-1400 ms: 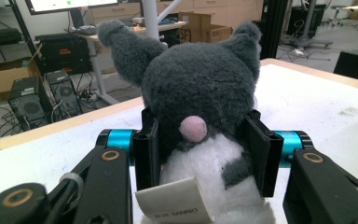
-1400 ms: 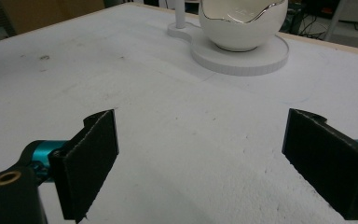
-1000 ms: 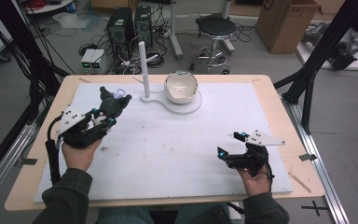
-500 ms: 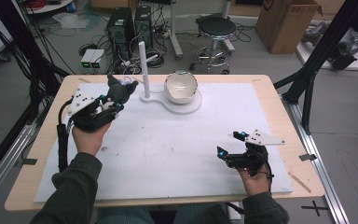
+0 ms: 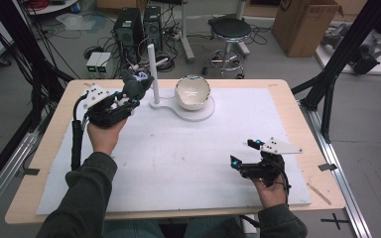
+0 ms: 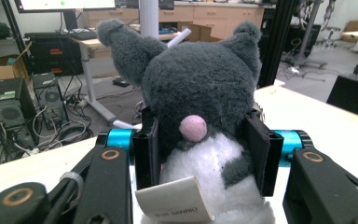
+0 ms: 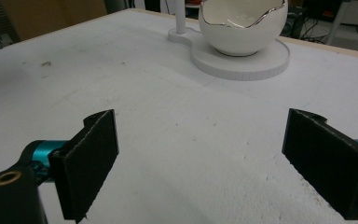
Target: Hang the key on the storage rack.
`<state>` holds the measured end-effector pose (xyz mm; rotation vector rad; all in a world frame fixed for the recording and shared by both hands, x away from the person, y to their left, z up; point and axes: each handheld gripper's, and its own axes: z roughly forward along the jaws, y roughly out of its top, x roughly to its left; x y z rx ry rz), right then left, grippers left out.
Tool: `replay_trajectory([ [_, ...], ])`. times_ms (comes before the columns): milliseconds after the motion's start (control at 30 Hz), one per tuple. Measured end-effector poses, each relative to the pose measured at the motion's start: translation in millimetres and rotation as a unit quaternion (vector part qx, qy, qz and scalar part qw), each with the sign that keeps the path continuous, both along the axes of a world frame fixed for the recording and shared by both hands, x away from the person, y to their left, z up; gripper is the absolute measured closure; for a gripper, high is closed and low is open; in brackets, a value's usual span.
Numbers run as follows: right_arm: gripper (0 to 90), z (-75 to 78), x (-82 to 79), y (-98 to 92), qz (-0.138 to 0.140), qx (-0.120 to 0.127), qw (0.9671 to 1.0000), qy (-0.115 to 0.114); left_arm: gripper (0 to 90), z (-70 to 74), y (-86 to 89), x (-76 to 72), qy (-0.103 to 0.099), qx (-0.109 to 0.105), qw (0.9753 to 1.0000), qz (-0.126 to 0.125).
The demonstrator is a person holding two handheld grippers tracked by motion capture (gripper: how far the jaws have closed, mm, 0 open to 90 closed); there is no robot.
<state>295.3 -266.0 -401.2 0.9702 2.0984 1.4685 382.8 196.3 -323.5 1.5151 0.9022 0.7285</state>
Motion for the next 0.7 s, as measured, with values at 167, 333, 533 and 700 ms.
replay_trajectory([
  [167, 10.0, -0.1, 0.3, -0.1, 0.001, 0.0, 1.0, 0.0, 54.2, 3.9, -3.8, 9.5, 0.002, 0.007, 1.0, -0.001],
  [333, 10.0, 0.2, 0.2, -1.6, -0.004, 0.006, 1.0, 0.002, 54.2, 1.4, -7.6, 17.0, 0.006, 0.0, 1.0, 0.002],
  [533, 10.0, -0.1, 0.6, -0.6, -0.004, 0.006, 1.0, 0.004, 54.2, -4.7, -10.9, 22.2, 0.014, 0.006, 0.9999, 0.004],
  [700, 10.0, 0.3, 0.9, -2.3, -0.005, 0.009, 0.9999, 0.0, 54.1, -8.5, -12.6, 25.2, 0.022, 0.013, 0.9997, 0.004],
])
